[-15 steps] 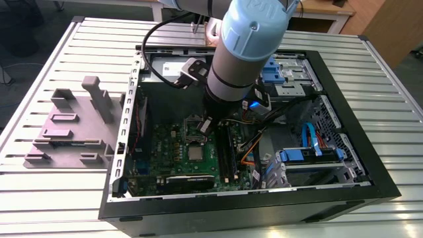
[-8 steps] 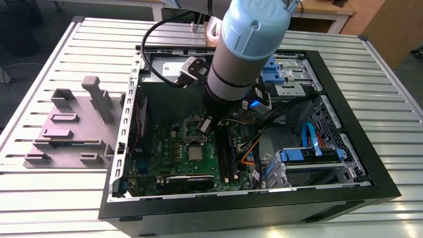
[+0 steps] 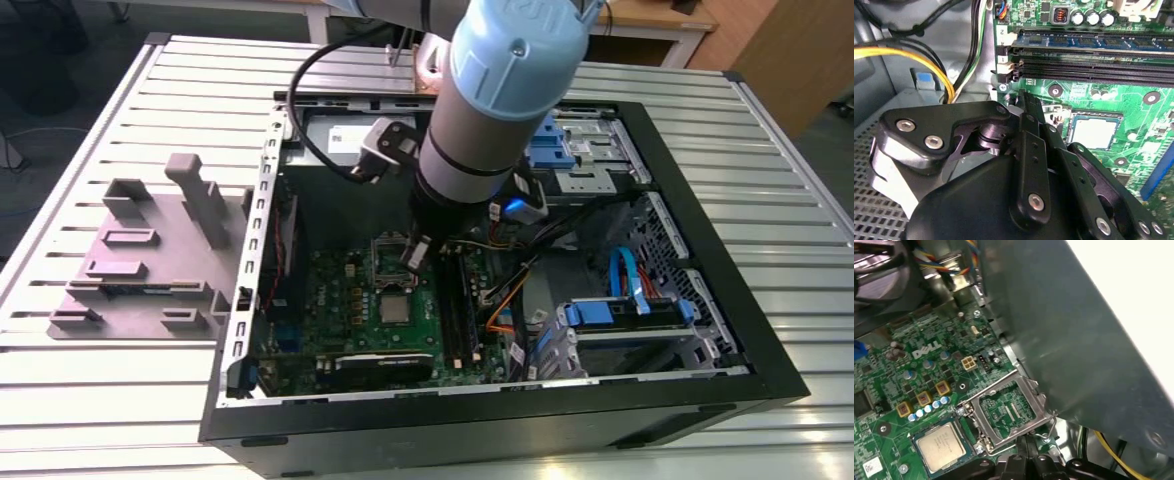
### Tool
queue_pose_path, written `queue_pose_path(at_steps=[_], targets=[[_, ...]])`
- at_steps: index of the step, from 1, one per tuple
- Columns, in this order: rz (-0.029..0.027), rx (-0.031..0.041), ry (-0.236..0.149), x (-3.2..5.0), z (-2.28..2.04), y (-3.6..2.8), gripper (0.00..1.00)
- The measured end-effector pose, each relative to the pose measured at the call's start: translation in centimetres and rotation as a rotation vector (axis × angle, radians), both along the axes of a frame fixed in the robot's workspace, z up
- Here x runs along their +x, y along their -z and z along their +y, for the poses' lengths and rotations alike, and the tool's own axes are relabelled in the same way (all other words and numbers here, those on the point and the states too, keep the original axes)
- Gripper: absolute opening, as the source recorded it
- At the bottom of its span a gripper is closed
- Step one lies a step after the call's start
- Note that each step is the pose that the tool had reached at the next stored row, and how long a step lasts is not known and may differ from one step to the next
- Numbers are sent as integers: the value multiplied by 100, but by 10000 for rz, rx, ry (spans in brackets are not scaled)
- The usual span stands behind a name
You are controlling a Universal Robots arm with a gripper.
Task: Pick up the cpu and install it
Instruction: 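Close the cpu cover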
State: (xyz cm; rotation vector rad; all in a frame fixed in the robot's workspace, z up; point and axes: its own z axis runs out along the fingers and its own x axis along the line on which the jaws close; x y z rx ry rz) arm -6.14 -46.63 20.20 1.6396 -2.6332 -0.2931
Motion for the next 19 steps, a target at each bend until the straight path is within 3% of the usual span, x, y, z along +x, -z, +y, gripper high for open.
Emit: queue_pose_path(at_steps=[10, 19], targets=[[-26, 69, -428, 39, 14, 6, 11], [-112, 86, -787, 29, 29, 56, 11]])
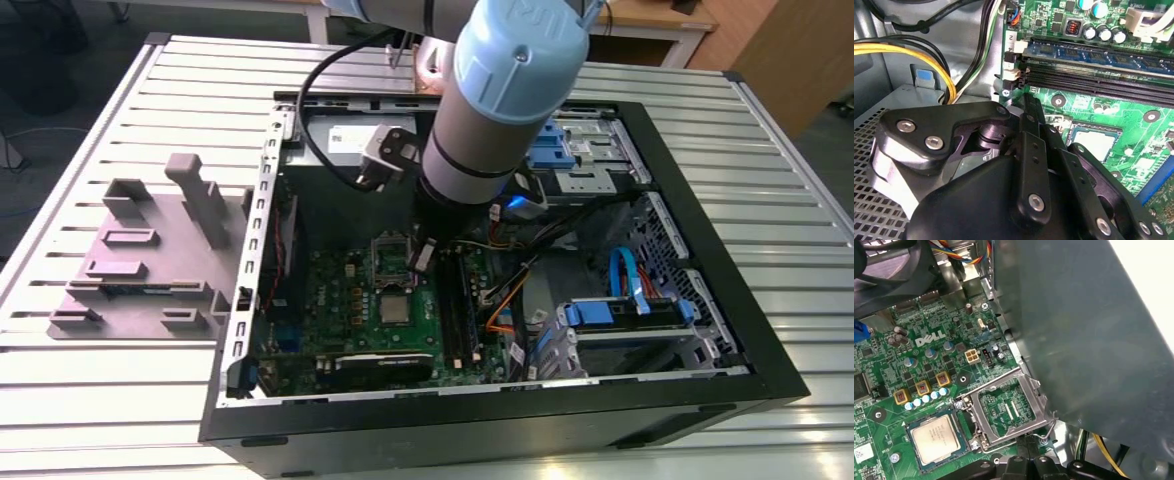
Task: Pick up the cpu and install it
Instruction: 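Close the cpu cover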
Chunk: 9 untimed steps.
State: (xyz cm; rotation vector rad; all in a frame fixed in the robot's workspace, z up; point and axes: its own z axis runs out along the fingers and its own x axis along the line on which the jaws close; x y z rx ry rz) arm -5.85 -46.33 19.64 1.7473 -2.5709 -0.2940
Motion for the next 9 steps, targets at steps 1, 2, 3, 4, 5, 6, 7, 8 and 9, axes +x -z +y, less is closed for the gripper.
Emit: queue_pose_path(at_steps=[1, 2, 3, 4, 5, 6, 7, 8, 9], targets=[[-3, 4, -26, -4, 0, 2, 11], [-4, 4, -50, -9, 1, 2, 11], [-5, 5, -71, -15, 1, 2, 11], [-7, 8, -92, -21, 1, 2, 11], [-12, 9, -112, -27, 1, 3, 11], [-15, 8, -134, -30, 0, 3, 11], [-14, 9, -148, -31, -1, 2, 11], [-13, 16, -153, -31, -1, -1, 11], [-13, 29, -155, -32, -1, -6, 11]])
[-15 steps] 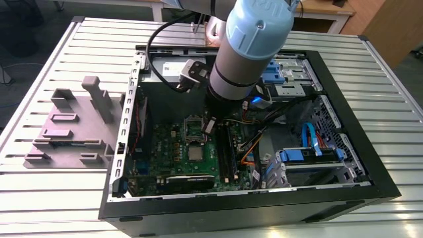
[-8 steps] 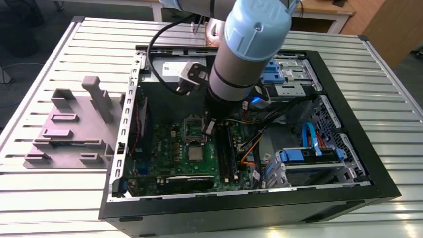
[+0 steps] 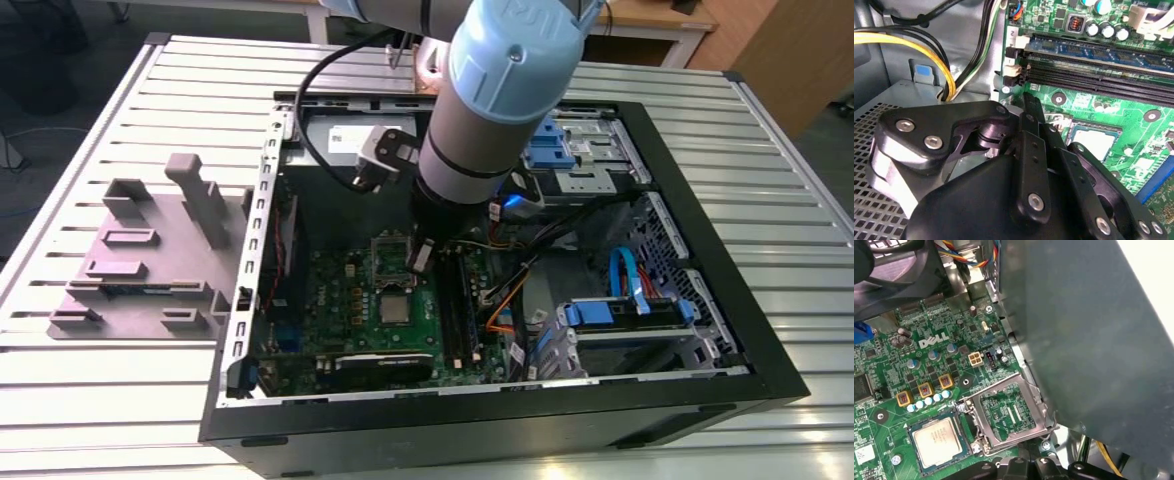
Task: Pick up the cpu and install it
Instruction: 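Close the cpu cover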
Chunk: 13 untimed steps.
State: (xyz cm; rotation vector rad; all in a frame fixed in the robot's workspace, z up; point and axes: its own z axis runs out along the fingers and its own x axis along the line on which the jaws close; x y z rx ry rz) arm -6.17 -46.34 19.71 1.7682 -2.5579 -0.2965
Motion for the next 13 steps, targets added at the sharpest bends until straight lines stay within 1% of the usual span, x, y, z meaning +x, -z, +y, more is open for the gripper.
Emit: queue_pose_path(at_steps=[5, 13], targets=[[0, 63, -11, 0, -1, -71, 11], [-1, 123, -72, 1, -10, -122, 11]])
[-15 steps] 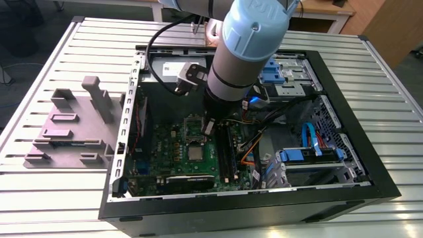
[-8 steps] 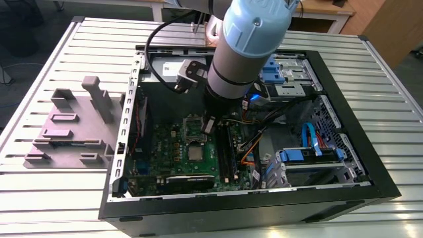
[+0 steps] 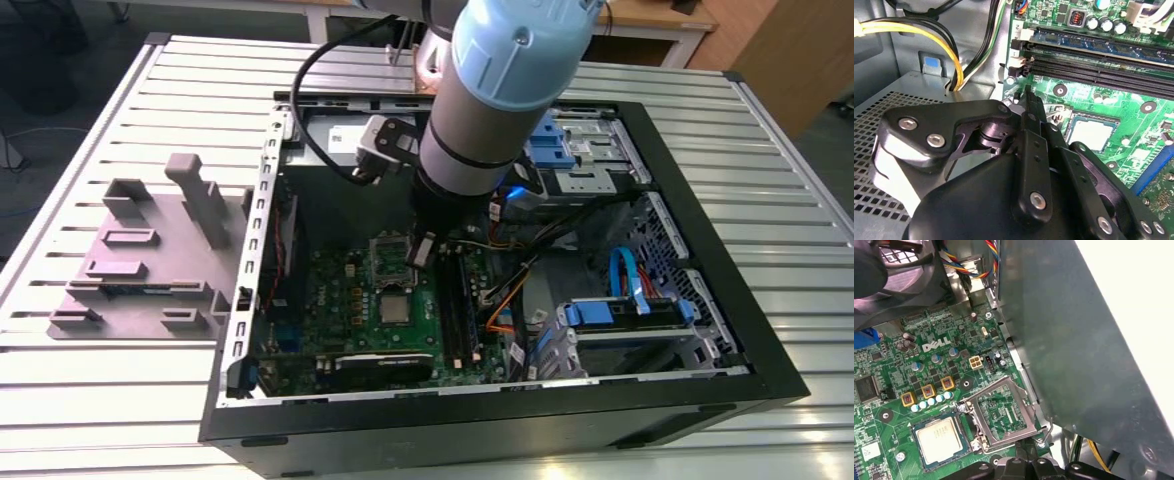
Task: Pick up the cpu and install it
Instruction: 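Close the cpu cover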
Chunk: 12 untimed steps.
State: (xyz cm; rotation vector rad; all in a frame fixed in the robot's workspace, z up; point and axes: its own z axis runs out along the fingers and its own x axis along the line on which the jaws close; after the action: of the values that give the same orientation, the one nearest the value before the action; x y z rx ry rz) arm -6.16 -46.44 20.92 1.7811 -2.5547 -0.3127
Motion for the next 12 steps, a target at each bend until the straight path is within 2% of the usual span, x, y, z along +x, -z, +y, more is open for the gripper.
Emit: queue_pose_path(at_steps=[6, 12], targets=[[3, 2, -47, 2, -27, -18, 11], [31, 4, -49, 18, -58, -47, 11]])
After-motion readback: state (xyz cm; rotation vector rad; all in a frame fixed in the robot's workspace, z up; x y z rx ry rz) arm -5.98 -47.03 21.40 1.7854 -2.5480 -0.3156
